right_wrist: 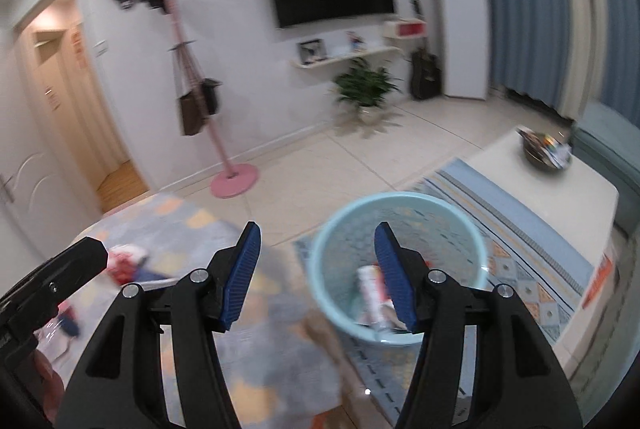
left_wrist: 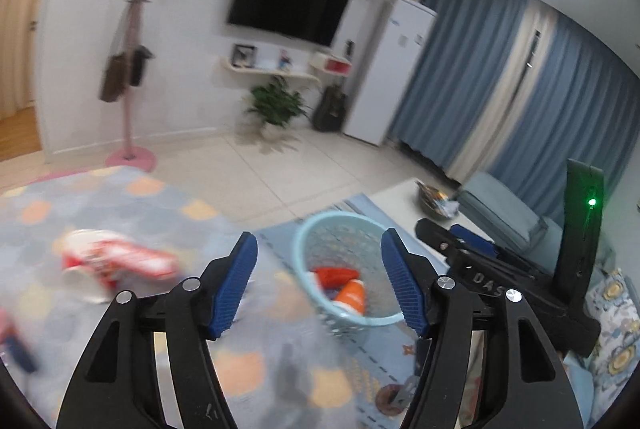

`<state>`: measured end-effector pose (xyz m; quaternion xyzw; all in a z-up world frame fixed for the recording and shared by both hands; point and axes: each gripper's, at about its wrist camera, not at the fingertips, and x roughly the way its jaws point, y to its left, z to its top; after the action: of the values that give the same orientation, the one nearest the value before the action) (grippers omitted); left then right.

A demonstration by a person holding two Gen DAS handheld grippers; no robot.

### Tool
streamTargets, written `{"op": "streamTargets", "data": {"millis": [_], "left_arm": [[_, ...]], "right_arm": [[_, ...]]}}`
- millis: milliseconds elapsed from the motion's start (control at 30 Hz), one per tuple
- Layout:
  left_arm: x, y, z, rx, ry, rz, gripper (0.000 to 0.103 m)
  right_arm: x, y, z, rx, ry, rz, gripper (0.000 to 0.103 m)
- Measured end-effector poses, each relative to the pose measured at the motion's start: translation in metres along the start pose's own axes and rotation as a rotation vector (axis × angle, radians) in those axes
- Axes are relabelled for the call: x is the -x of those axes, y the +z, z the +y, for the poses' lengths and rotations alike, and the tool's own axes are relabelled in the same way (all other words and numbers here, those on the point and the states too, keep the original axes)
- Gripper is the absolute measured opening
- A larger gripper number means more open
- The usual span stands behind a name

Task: Collect trash
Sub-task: 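Grasp the clear milk bottle with left tool while right tool grasps heart-print paper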

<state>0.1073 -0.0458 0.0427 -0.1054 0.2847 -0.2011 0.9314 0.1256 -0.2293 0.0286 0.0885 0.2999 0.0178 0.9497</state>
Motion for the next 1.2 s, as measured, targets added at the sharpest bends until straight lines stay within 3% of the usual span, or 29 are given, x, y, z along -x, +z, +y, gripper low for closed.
{"op": "streamTargets", "data": {"millis": [167, 267, 433, 600, 733, 867, 967, 1200], "left_arm": [[0.055, -0.009, 0.048, 0.024, 0.105, -0.042, 0.069], [0.084, -0.015, 0.08, 0.022, 0.182, -0.054, 0.079], [0.132, -0.034, 0.155, 0.095, 0.325, -0.015, 0.089], [0.169, -0.065, 0.224, 0.218, 0.417, 0.054, 0.089], [0.181, -0.081, 0.259, 0.253, 0.426, 0.105, 0.089], [0.178, -0.1, 0.281, 0.316, 0.361, 0.166, 0.089], [0.171, -0.107, 0.277, 0.296, 0.324, 0.18, 0.089], [0.153, -0.121, 0.235, 0.158, 0.282, 0.256, 0.088]], "right_arm": [[0.009, -0.006, 0.047, 0.09, 0.079, -0.013, 0.056], [0.012, -0.01, 0.068, 0.146, 0.102, -0.015, 0.065], [0.007, -0.016, 0.092, 0.177, 0.158, 0.007, 0.066], [-0.011, -0.019, 0.107, 0.211, 0.22, 0.041, 0.066], [-0.035, -0.02, 0.118, 0.246, 0.258, 0.075, 0.066], [-0.063, -0.019, 0.118, 0.246, 0.258, 0.119, 0.064], [-0.079, -0.02, 0.116, 0.237, 0.287, 0.158, 0.05], [-0.108, -0.027, 0.115, 0.226, 0.331, 0.273, 0.048]]}}
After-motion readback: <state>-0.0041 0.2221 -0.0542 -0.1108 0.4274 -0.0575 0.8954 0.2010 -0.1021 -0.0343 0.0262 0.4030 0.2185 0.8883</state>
